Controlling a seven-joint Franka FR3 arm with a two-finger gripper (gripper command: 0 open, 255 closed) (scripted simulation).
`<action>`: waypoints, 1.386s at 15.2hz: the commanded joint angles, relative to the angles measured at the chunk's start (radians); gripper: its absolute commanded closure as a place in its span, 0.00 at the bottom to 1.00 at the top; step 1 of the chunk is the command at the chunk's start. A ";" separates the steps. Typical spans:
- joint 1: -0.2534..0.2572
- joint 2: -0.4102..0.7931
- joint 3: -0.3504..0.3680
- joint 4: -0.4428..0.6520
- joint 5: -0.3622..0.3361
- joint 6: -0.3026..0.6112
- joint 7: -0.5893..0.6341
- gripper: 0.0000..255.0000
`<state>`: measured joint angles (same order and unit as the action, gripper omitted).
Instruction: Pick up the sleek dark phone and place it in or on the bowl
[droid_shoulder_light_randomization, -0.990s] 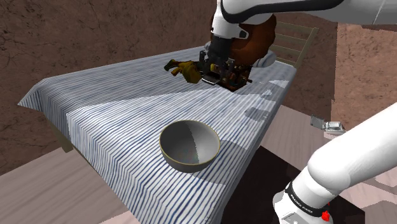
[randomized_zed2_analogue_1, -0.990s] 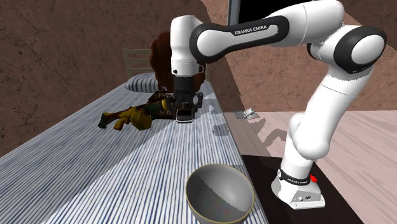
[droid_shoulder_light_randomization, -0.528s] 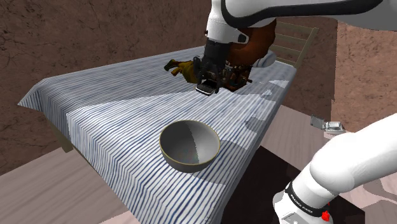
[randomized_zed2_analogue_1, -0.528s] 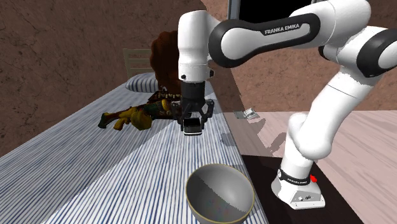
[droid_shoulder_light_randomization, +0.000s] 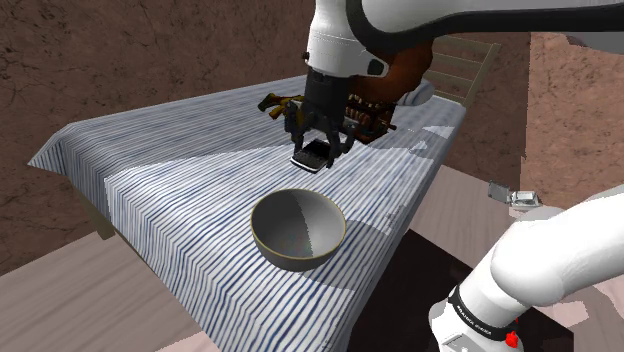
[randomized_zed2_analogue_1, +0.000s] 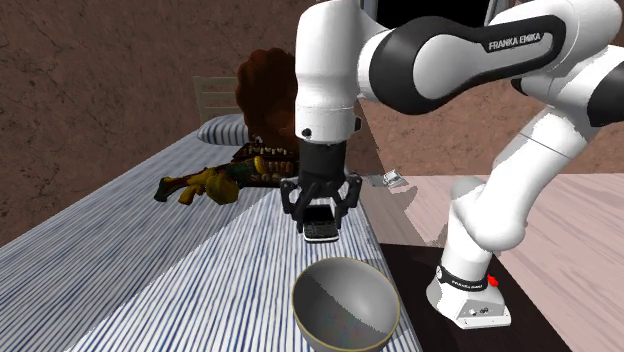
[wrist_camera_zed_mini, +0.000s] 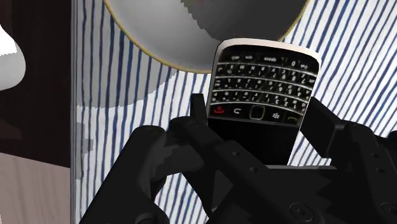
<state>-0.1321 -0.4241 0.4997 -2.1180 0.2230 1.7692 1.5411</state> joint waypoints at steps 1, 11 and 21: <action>0.021 -0.020 0.031 -0.005 0.019 -0.007 0.046 1.00; 0.066 -0.021 0.147 -0.026 0.061 0.039 0.183 1.00; 0.071 -0.005 0.179 -0.150 0.074 0.179 0.180 1.00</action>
<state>-0.0616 -0.4311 0.6743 -2.2547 0.2955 1.9323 1.7200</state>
